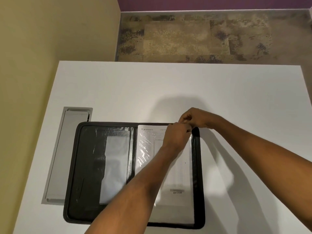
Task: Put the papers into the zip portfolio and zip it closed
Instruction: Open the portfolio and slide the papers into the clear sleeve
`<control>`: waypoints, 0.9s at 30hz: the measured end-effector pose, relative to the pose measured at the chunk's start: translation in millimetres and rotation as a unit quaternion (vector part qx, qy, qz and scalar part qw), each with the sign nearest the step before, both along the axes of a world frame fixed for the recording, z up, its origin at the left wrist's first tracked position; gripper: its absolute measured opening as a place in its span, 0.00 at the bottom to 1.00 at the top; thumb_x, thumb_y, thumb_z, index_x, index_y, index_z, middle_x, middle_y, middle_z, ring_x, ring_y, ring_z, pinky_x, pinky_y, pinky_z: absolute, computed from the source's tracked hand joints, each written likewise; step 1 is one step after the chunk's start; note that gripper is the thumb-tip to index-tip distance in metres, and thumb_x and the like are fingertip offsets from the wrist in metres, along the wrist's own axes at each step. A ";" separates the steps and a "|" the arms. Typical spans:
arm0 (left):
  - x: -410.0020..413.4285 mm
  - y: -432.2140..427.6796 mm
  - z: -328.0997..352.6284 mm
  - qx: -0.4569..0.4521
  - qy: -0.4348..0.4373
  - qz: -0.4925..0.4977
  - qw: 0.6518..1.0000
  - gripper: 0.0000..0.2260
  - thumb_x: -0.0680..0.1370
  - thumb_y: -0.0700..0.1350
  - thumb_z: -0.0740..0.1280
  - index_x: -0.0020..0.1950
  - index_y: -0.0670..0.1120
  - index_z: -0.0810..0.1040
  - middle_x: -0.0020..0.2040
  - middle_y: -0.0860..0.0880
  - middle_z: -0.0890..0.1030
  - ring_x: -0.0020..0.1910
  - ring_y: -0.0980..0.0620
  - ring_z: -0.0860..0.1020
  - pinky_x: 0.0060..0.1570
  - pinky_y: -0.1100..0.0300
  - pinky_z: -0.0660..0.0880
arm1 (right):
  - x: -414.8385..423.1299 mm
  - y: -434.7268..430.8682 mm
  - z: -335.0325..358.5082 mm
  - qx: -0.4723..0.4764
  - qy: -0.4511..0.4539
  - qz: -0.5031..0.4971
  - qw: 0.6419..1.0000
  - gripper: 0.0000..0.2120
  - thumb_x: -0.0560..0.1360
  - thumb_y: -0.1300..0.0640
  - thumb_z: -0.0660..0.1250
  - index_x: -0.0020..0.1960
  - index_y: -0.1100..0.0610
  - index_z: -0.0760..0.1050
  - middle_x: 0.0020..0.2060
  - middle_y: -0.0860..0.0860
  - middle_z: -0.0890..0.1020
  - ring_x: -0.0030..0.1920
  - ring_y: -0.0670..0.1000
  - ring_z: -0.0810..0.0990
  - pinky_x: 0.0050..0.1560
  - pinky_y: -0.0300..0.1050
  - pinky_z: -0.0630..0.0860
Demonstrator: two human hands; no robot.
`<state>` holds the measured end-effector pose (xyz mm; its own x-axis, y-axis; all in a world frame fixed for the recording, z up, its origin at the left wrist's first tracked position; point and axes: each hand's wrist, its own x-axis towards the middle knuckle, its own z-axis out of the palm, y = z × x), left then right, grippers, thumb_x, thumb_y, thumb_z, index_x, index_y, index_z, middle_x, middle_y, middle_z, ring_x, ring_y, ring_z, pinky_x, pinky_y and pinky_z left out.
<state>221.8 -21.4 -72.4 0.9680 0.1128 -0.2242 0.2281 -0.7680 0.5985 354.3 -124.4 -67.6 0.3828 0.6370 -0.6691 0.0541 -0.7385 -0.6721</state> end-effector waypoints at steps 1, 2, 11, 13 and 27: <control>-0.5 1.4 0.7 -0.006 0.003 -0.003 1.000 0.09 0.81 0.41 0.65 0.50 0.46 0.86 0.44 0.47 0.87 0.40 0.47 0.82 0.44 0.57 0.72 | -0.3 0.6 3.8 -0.002 0.006 0.001 1.000 0.11 0.77 0.70 0.69 0.51 0.58 0.87 0.40 0.48 0.89 0.41 0.44 0.86 0.47 0.41 0.83; -0.8 3.7 1.2 -0.013 0.005 -0.010 1.000 0.08 0.81 0.41 0.66 0.52 0.46 0.85 0.46 0.47 0.87 0.42 0.47 0.83 0.46 0.55 0.75 | -0.6 1.3 7.9 -0.007 0.013 0.006 1.000 0.13 0.76 0.70 0.68 0.52 0.58 0.87 0.42 0.49 0.89 0.42 0.45 0.86 0.47 0.40 0.82; -5.5 35.6 -1.4 -0.081 -0.004 -0.013 0.997 0.07 0.81 0.38 0.68 0.57 0.44 0.83 0.47 0.45 0.86 0.44 0.45 0.83 0.46 0.48 0.80 | -10.7 -4.8 24.9 -0.035 0.000 0.080 0.996 0.08 0.75 0.67 0.66 0.53 0.65 0.80 0.40 0.56 0.78 0.41 0.51 0.73 0.46 0.47 0.68; -3.9 37.6 -2.6 -0.111 0.004 -0.001 0.994 0.05 0.80 0.38 0.70 0.54 0.45 0.81 0.46 0.47 0.86 0.42 0.47 0.83 0.44 0.49 0.81 | -17.9 -6.4 24.0 -0.011 -0.008 0.080 0.997 0.08 0.75 0.64 0.71 0.55 0.60 0.80 0.40 0.49 0.80 0.39 0.47 0.75 0.44 0.42 0.71; -16.2 90.8 -17.7 -0.079 0.095 -0.019 0.992 0.05 0.77 0.44 0.75 0.51 0.49 0.83 0.42 0.51 0.85 0.38 0.52 0.80 0.44 0.55 0.79 | -41.6 -27.7 -2.6 -0.004 -0.136 0.048 0.989 0.02 0.74 0.57 0.75 0.44 0.52 0.86 0.42 0.47 0.87 0.47 0.51 0.84 0.56 0.58 0.80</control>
<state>205.5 69.4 -90.1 0.9095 0.0256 -0.4150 0.3204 -0.6791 0.6604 312.7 -152.2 -70.2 0.4879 0.6745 -0.5541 0.3031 -0.7261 -0.6171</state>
